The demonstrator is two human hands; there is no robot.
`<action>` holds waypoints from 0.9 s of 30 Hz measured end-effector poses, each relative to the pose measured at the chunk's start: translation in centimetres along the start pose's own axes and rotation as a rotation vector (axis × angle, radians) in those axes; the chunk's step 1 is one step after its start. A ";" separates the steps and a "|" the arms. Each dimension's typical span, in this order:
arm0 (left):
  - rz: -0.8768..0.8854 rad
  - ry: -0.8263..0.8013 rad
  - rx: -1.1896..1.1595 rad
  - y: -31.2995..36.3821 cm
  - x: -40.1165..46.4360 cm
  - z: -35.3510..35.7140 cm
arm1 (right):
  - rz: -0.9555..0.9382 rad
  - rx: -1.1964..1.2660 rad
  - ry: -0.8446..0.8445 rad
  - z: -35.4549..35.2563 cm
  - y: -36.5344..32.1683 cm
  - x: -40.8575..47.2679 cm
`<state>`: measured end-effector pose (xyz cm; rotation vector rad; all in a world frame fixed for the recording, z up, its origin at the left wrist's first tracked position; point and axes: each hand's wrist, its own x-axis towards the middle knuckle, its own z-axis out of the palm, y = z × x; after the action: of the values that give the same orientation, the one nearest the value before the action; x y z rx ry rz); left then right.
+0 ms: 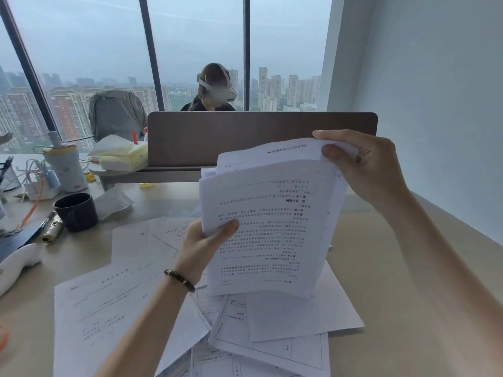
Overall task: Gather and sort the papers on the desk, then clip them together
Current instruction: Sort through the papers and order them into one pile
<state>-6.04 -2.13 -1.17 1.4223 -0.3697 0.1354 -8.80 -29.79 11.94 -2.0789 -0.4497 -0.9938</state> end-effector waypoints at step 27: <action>-0.024 -0.058 -0.002 0.8 0.4 -0.2 | -0.187 -0.033 -0.108 3.7 0.8 -0.7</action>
<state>-5.92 -1.85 -0.31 1.4302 -0.4000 0.0739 -6.92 -27.48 9.49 -2.1572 -0.6985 -1.0041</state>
